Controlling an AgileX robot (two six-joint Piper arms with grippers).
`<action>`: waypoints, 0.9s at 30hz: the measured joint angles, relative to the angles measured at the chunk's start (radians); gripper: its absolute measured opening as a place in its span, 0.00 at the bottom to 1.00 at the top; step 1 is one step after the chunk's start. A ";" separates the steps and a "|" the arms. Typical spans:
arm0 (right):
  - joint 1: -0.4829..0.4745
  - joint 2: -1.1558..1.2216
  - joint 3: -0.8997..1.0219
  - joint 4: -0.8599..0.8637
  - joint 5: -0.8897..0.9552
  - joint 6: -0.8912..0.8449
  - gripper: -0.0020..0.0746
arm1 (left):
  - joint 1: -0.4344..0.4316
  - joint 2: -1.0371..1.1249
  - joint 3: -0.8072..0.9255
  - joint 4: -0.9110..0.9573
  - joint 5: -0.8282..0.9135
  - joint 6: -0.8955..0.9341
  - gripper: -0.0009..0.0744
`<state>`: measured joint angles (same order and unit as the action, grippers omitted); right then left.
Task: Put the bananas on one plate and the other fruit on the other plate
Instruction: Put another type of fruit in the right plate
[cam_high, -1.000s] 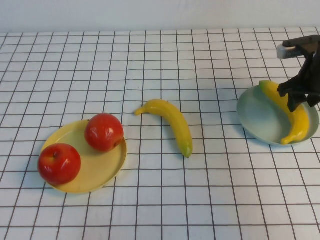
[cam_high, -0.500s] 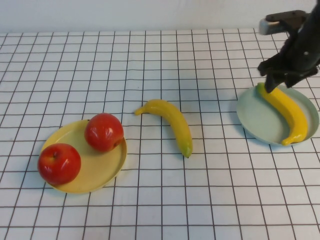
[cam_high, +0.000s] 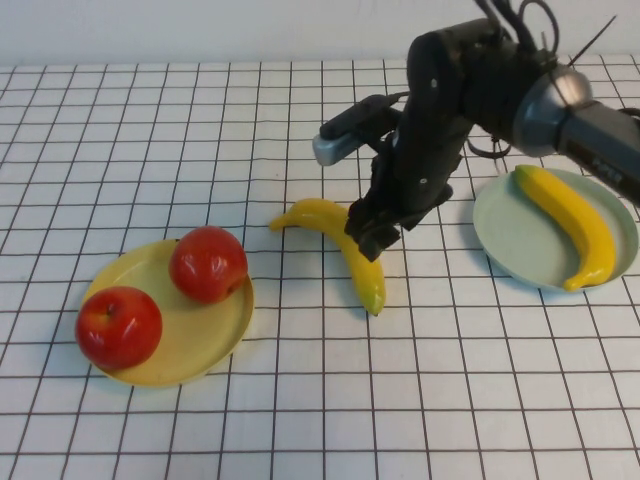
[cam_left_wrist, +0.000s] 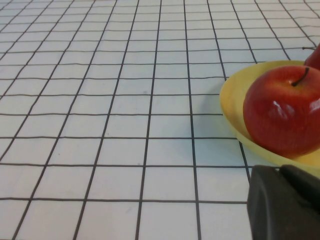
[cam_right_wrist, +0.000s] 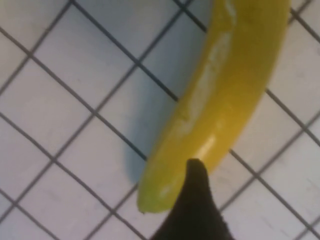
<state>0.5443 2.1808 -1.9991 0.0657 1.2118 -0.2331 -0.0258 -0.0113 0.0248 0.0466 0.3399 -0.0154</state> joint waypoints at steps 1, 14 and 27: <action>0.011 0.016 -0.018 0.000 0.002 0.002 0.65 | 0.000 0.000 0.000 0.000 0.000 0.000 0.01; 0.035 0.147 -0.110 0.006 0.004 0.112 0.67 | 0.000 0.000 0.000 0.000 0.000 0.000 0.01; 0.035 0.175 -0.141 0.008 0.013 0.150 0.45 | 0.000 0.000 0.000 0.000 0.002 0.000 0.01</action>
<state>0.5790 2.3559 -2.1400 0.0740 1.2252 -0.0828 -0.0258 -0.0113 0.0248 0.0466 0.3414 -0.0154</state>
